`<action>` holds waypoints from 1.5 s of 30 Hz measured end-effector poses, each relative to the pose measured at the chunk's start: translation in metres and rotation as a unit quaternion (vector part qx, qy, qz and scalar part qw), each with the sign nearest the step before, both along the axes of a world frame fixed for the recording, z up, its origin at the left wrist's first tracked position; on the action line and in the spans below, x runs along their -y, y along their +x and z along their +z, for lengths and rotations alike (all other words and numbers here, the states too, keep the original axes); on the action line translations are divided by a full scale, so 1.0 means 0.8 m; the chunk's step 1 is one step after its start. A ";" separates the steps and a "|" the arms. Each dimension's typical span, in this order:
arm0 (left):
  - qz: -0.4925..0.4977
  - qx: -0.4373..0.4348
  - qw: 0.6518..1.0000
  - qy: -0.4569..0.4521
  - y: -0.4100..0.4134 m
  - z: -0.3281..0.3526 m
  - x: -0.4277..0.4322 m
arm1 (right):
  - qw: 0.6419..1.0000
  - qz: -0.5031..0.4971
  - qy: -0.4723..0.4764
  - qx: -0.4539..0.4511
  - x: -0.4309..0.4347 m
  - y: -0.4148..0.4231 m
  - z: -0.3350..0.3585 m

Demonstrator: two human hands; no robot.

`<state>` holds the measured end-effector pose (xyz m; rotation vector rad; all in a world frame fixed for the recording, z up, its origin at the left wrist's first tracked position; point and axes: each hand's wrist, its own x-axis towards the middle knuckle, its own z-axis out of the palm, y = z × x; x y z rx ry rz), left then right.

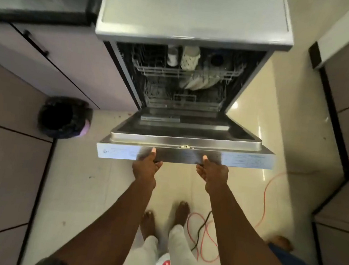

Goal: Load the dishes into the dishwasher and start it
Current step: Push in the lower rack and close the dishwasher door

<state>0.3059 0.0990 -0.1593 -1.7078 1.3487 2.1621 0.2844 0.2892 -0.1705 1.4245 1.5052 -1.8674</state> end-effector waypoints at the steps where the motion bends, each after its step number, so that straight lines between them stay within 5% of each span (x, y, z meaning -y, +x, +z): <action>1: -0.004 -0.007 1.000 0.000 -0.007 0.007 -0.002 | 1.000 0.008 -0.009 0.005 -0.002 -0.010 0.009; 11: -0.141 -0.035 0.989 -0.026 -0.074 0.063 0.012 | 0.988 0.100 -0.075 -0.086 0.000 -0.085 0.090; 21: -0.294 -0.019 0.924 -0.243 -0.127 0.081 0.006 | 0.946 0.261 0.092 -0.168 0.057 -0.114 0.103; 26: -0.359 0.009 0.877 -0.319 -0.184 0.092 0.015 | 0.841 0.444 0.268 -0.156 0.052 -0.154 0.099; 35: -0.482 -0.074 0.742 -0.460 -0.240 0.076 0.044 | 0.610 0.567 0.517 -0.198 0.011 -0.219 0.091; 45: -0.495 -0.035 0.705 -0.506 -0.300 0.081 0.067 | 0.546 0.626 0.524 -0.189 -0.009 -0.297 0.094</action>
